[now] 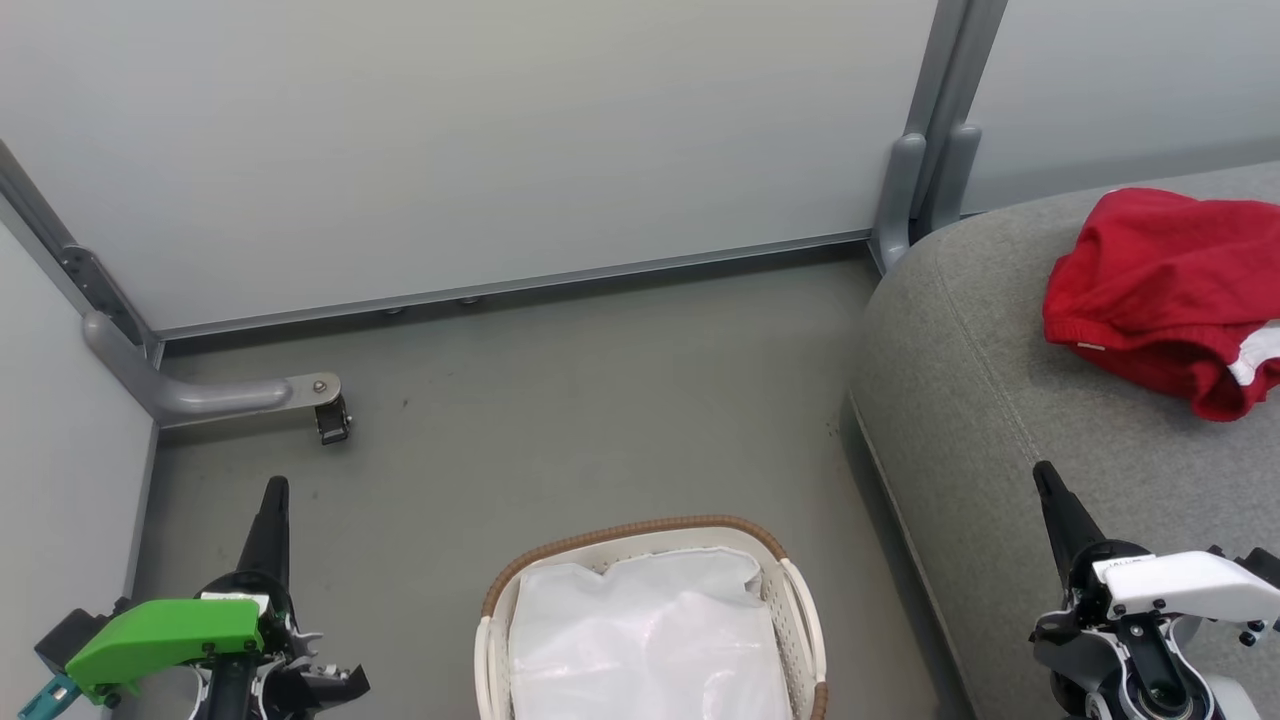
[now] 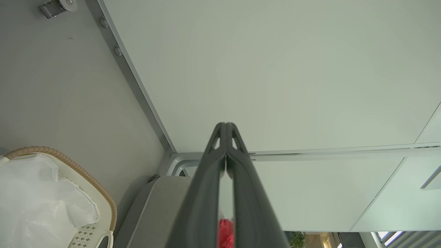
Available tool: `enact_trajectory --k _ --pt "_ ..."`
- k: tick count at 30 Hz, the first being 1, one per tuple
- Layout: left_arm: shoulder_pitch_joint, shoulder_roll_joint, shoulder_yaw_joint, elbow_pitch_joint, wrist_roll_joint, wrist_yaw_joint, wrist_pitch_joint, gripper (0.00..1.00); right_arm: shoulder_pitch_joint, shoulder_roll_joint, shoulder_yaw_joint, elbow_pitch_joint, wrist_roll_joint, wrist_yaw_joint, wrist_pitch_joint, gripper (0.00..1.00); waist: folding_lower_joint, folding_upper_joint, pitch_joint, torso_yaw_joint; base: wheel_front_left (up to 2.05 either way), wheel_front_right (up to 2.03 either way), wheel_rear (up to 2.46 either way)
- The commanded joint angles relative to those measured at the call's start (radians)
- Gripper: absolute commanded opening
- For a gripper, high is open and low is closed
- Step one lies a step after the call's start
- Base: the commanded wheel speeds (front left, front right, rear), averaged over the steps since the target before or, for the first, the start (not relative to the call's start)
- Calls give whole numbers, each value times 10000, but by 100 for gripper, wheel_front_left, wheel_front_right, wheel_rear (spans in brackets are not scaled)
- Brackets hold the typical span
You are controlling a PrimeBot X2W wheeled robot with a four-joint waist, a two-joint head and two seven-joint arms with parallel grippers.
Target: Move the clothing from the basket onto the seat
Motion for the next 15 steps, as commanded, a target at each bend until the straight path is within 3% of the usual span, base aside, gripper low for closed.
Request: enact_trajectory --k 1,15 --pt "-148 34 63 -67 -204 -59 55 0 -135 -60 -54 -68 224 -5 69 0 0 0 -2 -7 0 0 0" --pt "-228 36 205 -124 -1004 -104 298 0 -138 -66 -157 -121 1165 -4 328 0 0 0 -23 -86 0 0 0"
